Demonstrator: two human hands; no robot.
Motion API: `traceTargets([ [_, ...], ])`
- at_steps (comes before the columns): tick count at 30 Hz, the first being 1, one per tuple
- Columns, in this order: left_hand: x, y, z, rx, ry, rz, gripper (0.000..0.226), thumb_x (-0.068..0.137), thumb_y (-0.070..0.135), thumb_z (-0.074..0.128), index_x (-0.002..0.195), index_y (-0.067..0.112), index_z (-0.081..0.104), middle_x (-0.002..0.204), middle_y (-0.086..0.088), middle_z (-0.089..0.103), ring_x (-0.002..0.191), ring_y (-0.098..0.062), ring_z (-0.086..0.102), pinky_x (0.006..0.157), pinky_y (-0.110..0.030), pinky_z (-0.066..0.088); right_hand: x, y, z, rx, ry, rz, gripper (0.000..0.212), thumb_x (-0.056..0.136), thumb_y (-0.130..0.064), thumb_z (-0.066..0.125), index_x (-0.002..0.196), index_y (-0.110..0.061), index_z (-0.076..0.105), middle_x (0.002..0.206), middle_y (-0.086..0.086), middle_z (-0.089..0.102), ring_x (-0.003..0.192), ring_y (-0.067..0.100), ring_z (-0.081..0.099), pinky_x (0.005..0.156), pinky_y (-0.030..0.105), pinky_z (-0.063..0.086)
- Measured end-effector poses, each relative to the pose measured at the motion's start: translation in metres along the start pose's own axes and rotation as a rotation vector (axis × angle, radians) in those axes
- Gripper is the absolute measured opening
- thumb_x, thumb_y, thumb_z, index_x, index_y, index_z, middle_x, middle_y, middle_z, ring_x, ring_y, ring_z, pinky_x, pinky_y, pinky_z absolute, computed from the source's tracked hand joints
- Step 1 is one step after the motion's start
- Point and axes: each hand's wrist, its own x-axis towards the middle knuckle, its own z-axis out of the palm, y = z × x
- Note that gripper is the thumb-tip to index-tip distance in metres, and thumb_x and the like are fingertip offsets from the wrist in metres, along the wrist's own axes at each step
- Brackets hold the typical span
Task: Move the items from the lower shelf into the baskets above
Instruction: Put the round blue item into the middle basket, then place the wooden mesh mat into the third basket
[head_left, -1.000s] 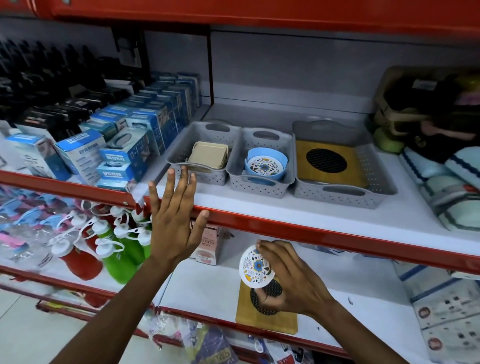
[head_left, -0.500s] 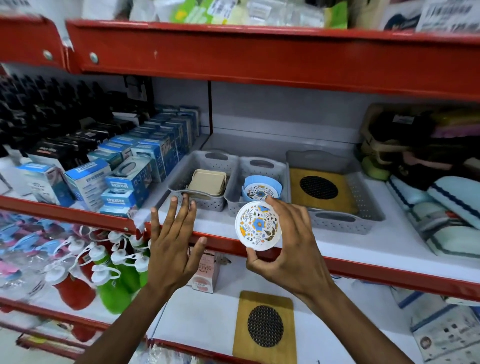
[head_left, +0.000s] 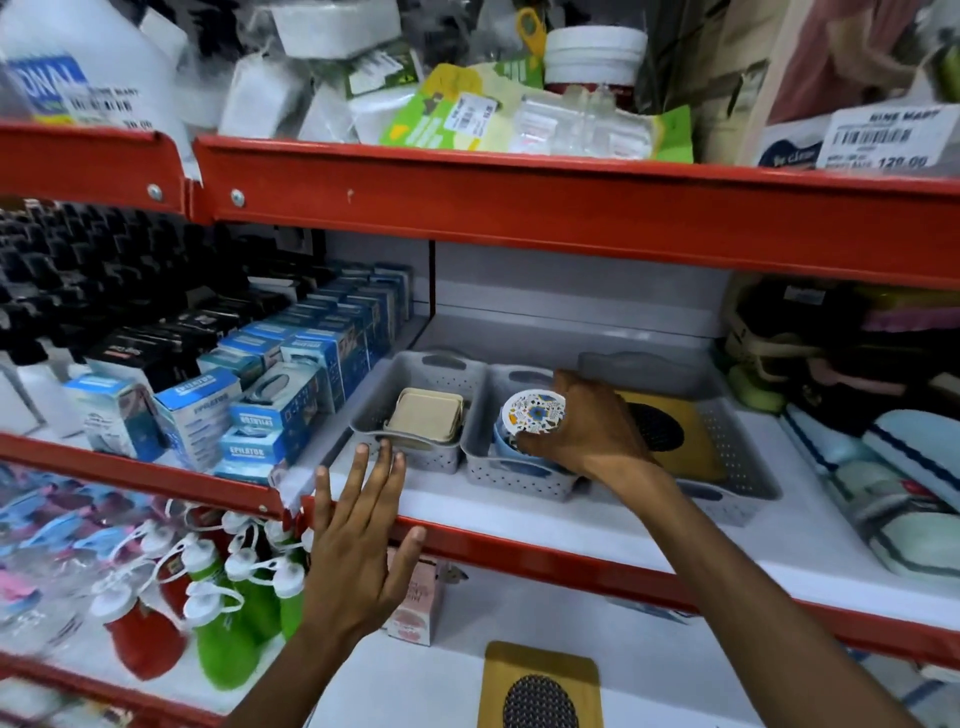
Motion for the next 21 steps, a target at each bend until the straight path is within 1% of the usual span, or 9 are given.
traceTargets([
  [4,0.001,0.001,-0.001,-0.010,0.007,-0.002,0.071,0.101,0.056,0.026,0.162,0.018,0.026,0.172,0.001,0.024,0.162,-0.022,0.015,0.132,-0.051,-0.003,0.015,0.005,0.002,-0.074,-0.141,-0.056,0.064,0.072,-0.056,0.081,0.124,-0.023,0.063,0.124,0.007,0.071,0.114,0.030,0.064,0.090,0.037,0.053],
  [8,0.002,0.001,-0.002,-0.004,0.000,-0.012,0.071,0.101,0.056,0.025,0.162,0.019,0.025,0.172,0.000,0.022,0.162,-0.021,0.014,0.132,-0.050,-0.005,0.016,0.012,0.002,-0.143,-0.192,-0.096,0.041,0.083,-0.054,0.076,0.103,-0.020,0.068,0.114,0.006,0.074,0.101,0.027,0.067,0.075,0.034,0.052],
  [10,0.002,0.000,-0.001,0.002,-0.010,-0.016,0.071,0.101,0.057,0.024,0.162,0.019,0.026,0.172,0.000,0.022,0.162,-0.021,0.014,0.132,-0.051,-0.004,0.011,0.014,0.001,-0.151,-0.231,-0.102,0.038,0.091,-0.055,0.067,0.109,-0.021,0.069,0.117,0.005,0.074,0.102,0.027,0.067,0.074,0.033,0.050],
  [12,0.002,0.000,-0.001,0.002,-0.017,-0.017,0.072,0.101,0.057,0.024,0.162,0.020,0.025,0.172,0.001,0.021,0.162,-0.022,0.014,0.131,-0.053,-0.003,0.004,0.015,0.000,-0.165,-0.288,-0.119,0.045,0.097,-0.059,0.055,0.121,-0.022,0.068,0.124,0.007,0.071,0.107,0.028,0.066,0.083,0.037,0.053],
  [13,0.002,0.000,-0.001,0.003,-0.022,-0.014,0.072,0.101,0.058,0.024,0.162,0.020,0.024,0.173,0.001,0.020,0.162,-0.023,0.013,0.131,-0.054,-0.003,0.000,0.016,0.000,-0.174,-0.313,-0.117,0.050,0.099,-0.061,0.050,0.128,-0.022,0.065,0.130,0.008,0.069,0.112,0.028,0.064,0.092,0.041,0.052],
  [15,0.001,0.002,-0.002,0.007,-0.032,-0.018,0.072,0.101,0.059,0.022,0.163,0.021,0.021,0.174,0.002,0.016,0.162,-0.024,0.011,0.131,-0.057,-0.003,-0.007,0.017,-0.001,-0.190,-0.325,-0.099,0.062,0.102,-0.062,0.041,0.148,-0.021,0.047,0.152,0.008,0.053,0.136,0.029,0.050,0.114,0.051,0.038],
  [16,0.001,0.004,-0.004,0.013,-0.034,-0.027,0.073,0.101,0.060,0.021,0.163,0.021,0.019,0.174,0.001,0.014,0.163,-0.025,0.008,0.130,-0.058,-0.003,-0.013,0.018,-0.001,-0.186,-0.304,-0.097,0.068,0.103,-0.062,0.038,0.156,-0.021,0.034,0.162,0.007,0.040,0.148,0.027,0.037,0.121,0.053,0.027],
  [18,0.000,0.009,-0.007,0.027,-0.031,-0.047,0.076,0.101,0.061,0.020,0.164,0.019,0.017,0.175,-0.001,0.010,0.163,-0.027,0.003,0.129,-0.060,-0.005,-0.031,0.022,0.001,-0.154,-0.201,-0.156,0.075,0.102,-0.064,0.032,0.162,-0.022,0.015,0.171,0.002,0.017,0.157,0.020,0.014,0.127,0.052,0.011],
  [21,-0.008,0.021,-0.010,0.015,-0.012,-0.009,0.078,0.101,0.061,0.023,0.164,0.016,0.017,0.175,-0.005,0.009,0.163,-0.030,0.001,0.128,-0.061,-0.009,-0.072,0.035,0.013,-0.094,0.073,-0.341,0.076,0.103,-0.062,0.033,0.163,-0.022,0.010,0.172,0.001,0.006,0.159,0.017,0.000,0.128,0.051,0.005],
])
